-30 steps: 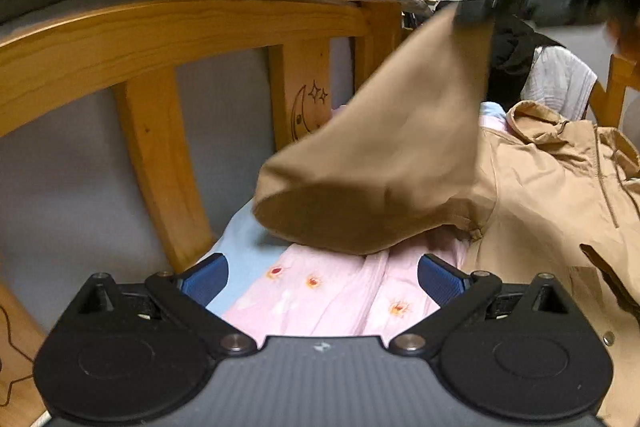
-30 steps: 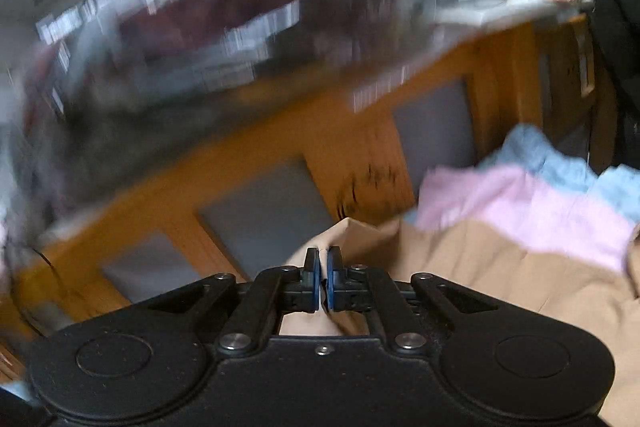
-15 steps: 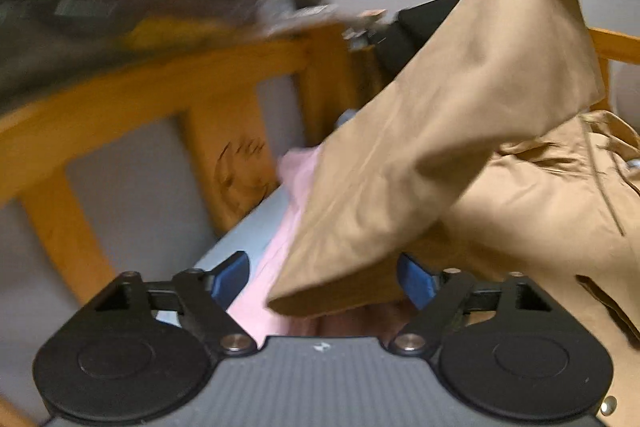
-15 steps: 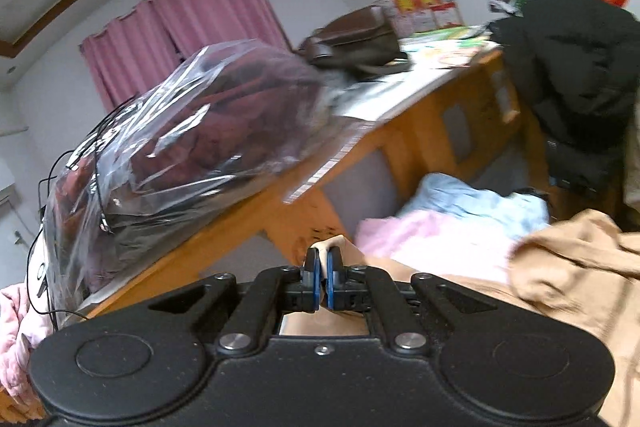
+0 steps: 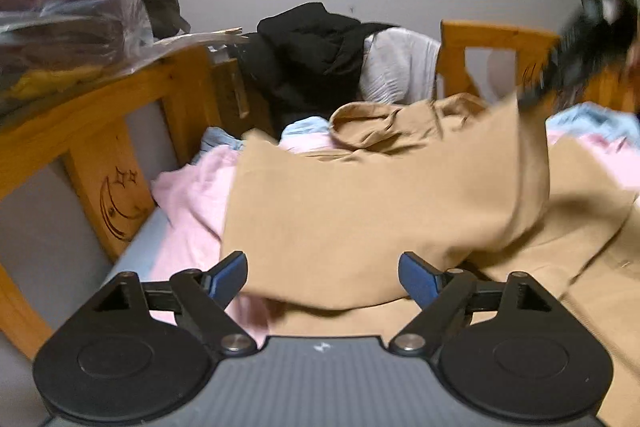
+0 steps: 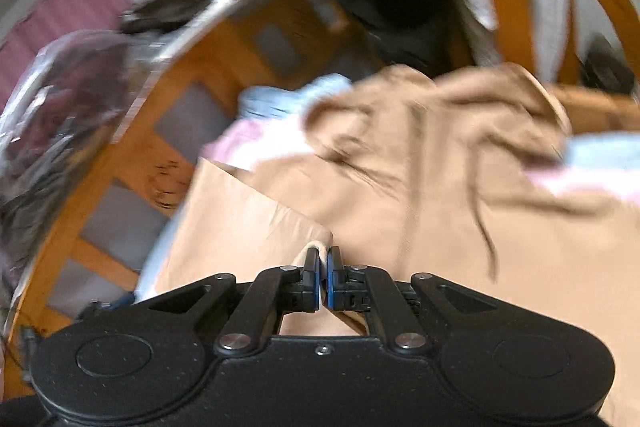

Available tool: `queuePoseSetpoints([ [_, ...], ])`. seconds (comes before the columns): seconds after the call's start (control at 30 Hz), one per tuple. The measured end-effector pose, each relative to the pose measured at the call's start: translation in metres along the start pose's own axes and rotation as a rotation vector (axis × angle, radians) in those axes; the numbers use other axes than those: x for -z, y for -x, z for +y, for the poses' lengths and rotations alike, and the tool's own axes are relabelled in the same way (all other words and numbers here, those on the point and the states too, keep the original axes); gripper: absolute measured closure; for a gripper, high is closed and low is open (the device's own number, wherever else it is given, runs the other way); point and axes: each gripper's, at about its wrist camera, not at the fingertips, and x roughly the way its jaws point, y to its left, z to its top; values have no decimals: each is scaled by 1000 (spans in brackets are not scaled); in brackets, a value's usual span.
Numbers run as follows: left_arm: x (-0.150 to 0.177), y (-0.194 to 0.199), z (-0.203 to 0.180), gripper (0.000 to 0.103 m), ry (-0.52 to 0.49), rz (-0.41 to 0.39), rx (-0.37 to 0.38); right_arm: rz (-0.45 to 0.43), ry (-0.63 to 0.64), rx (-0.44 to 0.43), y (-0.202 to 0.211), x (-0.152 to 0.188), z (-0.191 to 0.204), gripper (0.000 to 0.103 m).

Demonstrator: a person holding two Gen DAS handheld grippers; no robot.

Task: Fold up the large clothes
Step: 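Fold the held jacket side over the body and open the right tool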

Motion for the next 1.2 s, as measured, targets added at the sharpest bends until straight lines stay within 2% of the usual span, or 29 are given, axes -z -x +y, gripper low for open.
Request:
queuePoseSetpoints([
  [0.13, -7, 9, 16, 9, 118, -3, 5, -7, -91, 41, 12, 19, -38, 100],
  [0.23, -19, -14, 34, 9, 204, 31, -31, -15, -130, 43, 19, 27, -54, 100],
  [0.43, -36, -63, 68, 9, 364, 89, -20, -51, -112, 127, 31, 36, -65, 100],
  [0.5, -41, -83, 72, 9, 390, 142, -11, -52, -95, 153, 34, 36, -70, 100],
  [0.67, -42, -123, 66, 9, 377, 258, 20, -58, -87, 194, 33, 45, -81, 98],
  [0.77, -36, -134, 62, 9, 353, 288, 3, -114, -114, 143, 39, 60, -96, 81],
  [0.83, -29, -138, 61, 12, 342, 304, -18, -126, -135, 86, 43, 72, -105, 62],
  [0.93, -23, -142, 62, 13, 350, 323, -30, -132, -111, 58, 48, 100, -114, 44],
  [1.07, -19, -143, 65, 13, 381, 329, -34, -132, -57, 53, 30, 125, -123, 43],
  [1.2, -21, -142, 60, 13, 345, 329, -54, -170, -11, -15, 7, 124, -122, 43],
])
